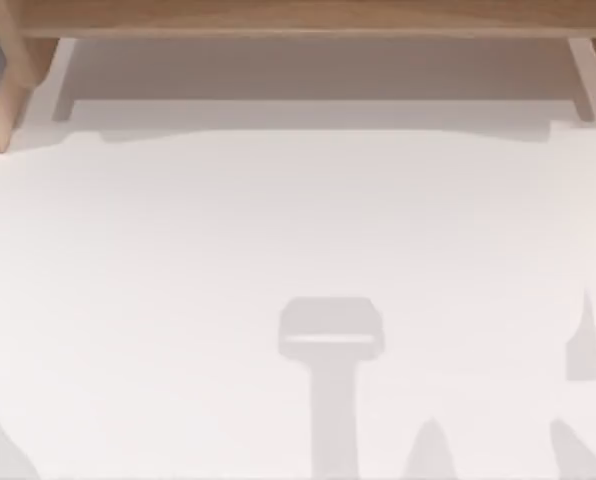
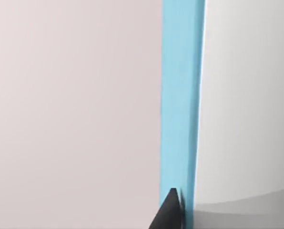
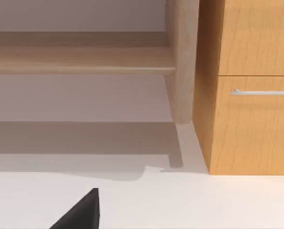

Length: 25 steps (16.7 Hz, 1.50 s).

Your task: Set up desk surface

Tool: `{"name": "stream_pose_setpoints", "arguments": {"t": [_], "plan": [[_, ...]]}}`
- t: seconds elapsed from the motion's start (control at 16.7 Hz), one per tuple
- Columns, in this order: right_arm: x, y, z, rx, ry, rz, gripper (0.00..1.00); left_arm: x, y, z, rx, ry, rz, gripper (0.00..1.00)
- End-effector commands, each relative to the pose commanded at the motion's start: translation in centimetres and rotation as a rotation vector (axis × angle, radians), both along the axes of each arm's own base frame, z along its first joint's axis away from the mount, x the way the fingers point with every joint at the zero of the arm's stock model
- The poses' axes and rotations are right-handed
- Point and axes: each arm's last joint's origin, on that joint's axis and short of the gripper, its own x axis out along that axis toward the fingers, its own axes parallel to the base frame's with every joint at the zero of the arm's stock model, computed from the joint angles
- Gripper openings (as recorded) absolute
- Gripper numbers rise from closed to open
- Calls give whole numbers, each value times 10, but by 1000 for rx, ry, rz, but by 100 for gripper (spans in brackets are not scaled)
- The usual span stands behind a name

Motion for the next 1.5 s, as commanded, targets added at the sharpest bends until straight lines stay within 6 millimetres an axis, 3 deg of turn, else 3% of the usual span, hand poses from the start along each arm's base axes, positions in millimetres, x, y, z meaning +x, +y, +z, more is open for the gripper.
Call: {"name": "stream_pose_setpoints", "arguments": {"t": [0.12,0.24,0.66,1.14,1.5], "plan": [[0,0,0,0,0,0,100,-17,-5,-27,41,73,-109,0],[0,0,0,0,0,0,100,-21,-20,-39,102,96,-248,0],[0,0,0,0,0,0,100,8,-85,-53,288,37,-680,0],[0,0,0,0,0,0,100,12,-89,-56,292,36,-704,0],[0,0,0,0,0,0,100,37,-90,-59,293,34,-704,0]]}}
